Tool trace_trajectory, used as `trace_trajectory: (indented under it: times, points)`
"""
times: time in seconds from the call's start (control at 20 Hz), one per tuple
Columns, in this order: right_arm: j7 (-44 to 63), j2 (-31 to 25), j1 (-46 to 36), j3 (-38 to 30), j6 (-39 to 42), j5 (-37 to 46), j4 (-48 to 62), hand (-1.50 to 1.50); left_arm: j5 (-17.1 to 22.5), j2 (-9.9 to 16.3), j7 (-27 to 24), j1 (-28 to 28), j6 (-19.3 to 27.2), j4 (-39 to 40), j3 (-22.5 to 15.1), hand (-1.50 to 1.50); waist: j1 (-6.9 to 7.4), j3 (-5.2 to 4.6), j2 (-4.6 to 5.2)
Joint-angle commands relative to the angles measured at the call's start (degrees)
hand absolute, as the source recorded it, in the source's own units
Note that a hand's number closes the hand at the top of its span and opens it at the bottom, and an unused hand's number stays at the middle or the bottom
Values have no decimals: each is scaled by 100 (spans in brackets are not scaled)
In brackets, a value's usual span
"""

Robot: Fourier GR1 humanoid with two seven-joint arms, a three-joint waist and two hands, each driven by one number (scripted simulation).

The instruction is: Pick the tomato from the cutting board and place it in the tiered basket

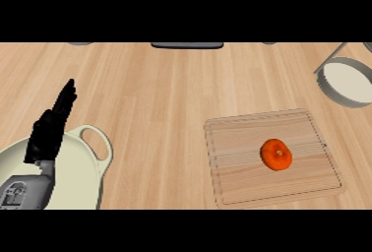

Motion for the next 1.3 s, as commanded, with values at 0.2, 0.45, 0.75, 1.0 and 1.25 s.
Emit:
trace_trajectory:
  times: [0.2,0.45,0.75,1.0,1.25]
  points:
    - [-597,-521,-508,-51,-750,717,1814,150,-79,-89,-134,193,28,-32,38,0,78,2,19]
    - [-1697,-999,-751,-301,-598,534,2675,150,-158,-133,-56,-150,10,145,10,0,95,7,43]
    - [-2358,-1017,-658,-767,-626,113,3271,150,-154,-186,42,-48,-62,-134,-54,0,124,14,41]
    - [-2533,-947,-635,-834,-168,45,3676,150,-115,-107,13,-27,-110,-32,108,0,109,11,35]
    - [-2409,-1071,-436,-1365,-73,-430,4032,-150,-184,-239,-149,-60,-13,105,65,0,143,17,77]
